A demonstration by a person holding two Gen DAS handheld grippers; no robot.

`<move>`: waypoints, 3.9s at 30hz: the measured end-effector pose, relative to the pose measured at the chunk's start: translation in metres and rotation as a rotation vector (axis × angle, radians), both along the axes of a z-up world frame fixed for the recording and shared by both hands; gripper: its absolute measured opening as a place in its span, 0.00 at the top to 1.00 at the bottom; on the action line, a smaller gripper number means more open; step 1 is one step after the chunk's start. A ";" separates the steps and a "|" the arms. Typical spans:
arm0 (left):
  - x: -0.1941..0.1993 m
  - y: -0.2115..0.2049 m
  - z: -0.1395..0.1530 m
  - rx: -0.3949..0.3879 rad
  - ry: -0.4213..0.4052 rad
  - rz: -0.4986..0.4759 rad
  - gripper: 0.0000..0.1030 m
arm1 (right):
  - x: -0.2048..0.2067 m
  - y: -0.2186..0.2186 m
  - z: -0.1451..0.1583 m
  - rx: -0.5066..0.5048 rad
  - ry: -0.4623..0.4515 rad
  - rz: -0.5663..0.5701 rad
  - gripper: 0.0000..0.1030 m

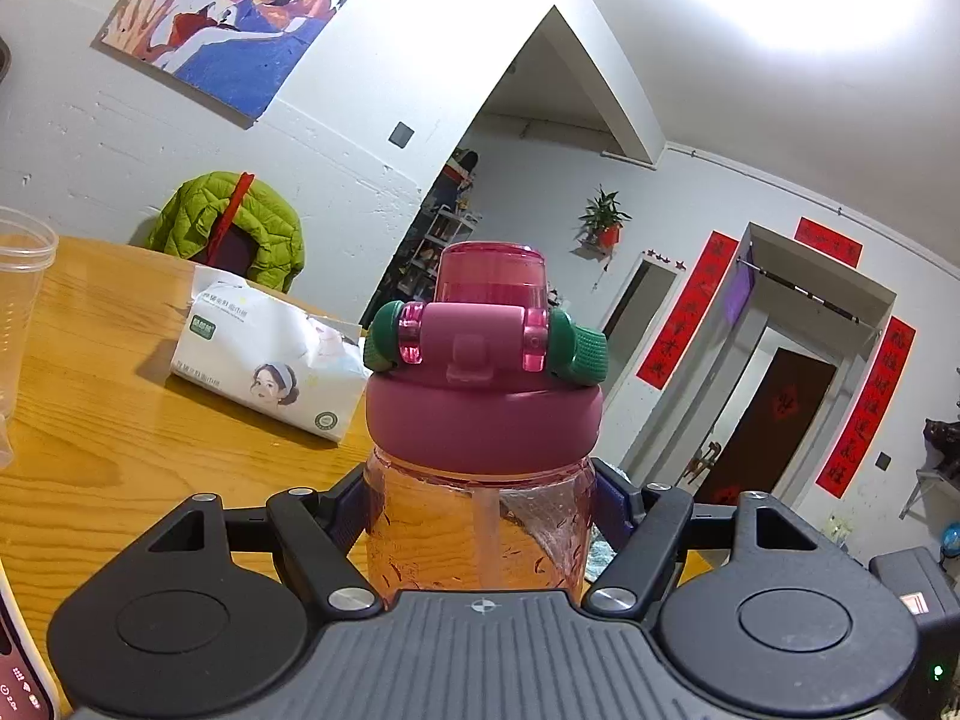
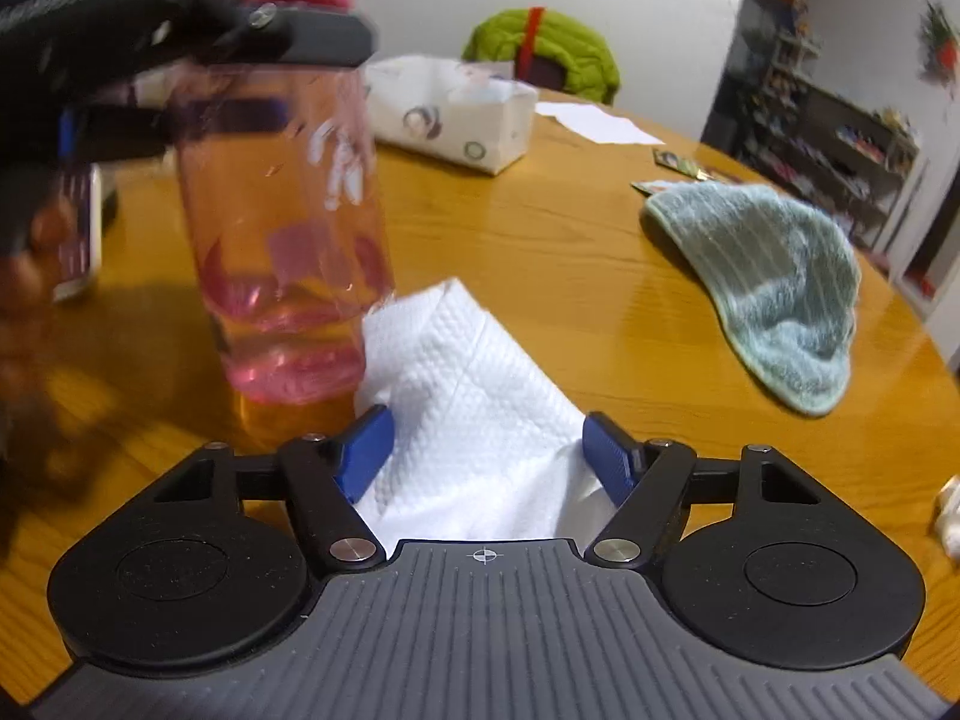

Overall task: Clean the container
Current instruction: 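Hold the bottle with the left tool while the right tool wipes its side with the towel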

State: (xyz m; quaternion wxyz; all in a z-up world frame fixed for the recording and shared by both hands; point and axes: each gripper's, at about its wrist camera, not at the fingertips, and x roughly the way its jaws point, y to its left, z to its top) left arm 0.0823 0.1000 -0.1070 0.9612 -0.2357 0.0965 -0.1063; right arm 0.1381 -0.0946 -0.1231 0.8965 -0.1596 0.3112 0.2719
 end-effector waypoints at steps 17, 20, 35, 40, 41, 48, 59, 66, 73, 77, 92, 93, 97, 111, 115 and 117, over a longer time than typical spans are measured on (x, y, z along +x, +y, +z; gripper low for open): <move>-0.004 0.014 -0.003 -0.084 0.024 0.024 0.31 | -0.005 -0.071 0.029 0.852 0.118 -0.034 0.85; -0.004 0.013 -0.002 -0.075 0.019 0.020 0.31 | 0.000 -0.041 0.030 0.787 0.112 -0.006 0.82; -0.009 0.007 0.000 -0.013 0.005 0.043 0.31 | 0.002 -0.047 0.007 0.755 0.217 -0.030 0.82; -0.008 0.012 -0.001 -0.051 0.018 0.052 0.31 | 0.008 -0.046 -0.008 0.654 0.252 -0.124 0.81; -0.008 0.012 -0.001 -0.054 0.019 0.053 0.31 | 0.013 -0.047 -0.013 0.661 0.284 -0.135 0.82; -0.008 0.019 -0.003 -0.111 0.036 0.069 0.31 | 0.043 -0.046 -0.022 0.768 0.376 -0.195 0.82; -0.009 0.020 -0.003 -0.114 0.034 0.070 0.31 | 0.033 -0.037 -0.029 0.689 0.386 -0.165 0.81; -0.009 0.020 -0.003 -0.118 0.034 0.071 0.31 | 0.013 -0.035 -0.025 0.635 0.363 -0.117 0.81; -0.009 0.021 -0.003 -0.124 0.034 0.072 0.31 | -0.007 -0.023 -0.022 0.606 0.401 0.063 0.80; -0.009 0.020 -0.003 -0.115 0.031 0.070 0.31 | -0.016 -0.016 -0.016 0.600 0.410 0.155 0.80; -0.009 0.018 -0.003 -0.094 0.026 0.062 0.31 | -0.004 -0.021 0.038 0.614 0.066 -0.039 0.82; -0.009 0.018 -0.004 -0.094 0.027 0.064 0.31 | -0.001 -0.020 0.034 0.602 0.073 -0.052 0.82; -0.008 0.019 -0.003 -0.102 0.031 0.063 0.31 | 0.009 -0.019 0.019 0.476 0.092 -0.122 0.82; -0.005 0.026 -0.005 -0.151 0.049 0.068 0.31 | -0.047 -0.014 0.056 0.454 -0.102 0.167 0.85; -0.006 0.027 -0.006 -0.162 0.052 0.068 0.31 | -0.028 -0.022 0.051 0.421 -0.121 -0.021 0.43; -0.006 0.026 -0.005 -0.158 0.051 0.068 0.31 | -0.012 -0.040 0.046 0.490 -0.054 -0.088 0.39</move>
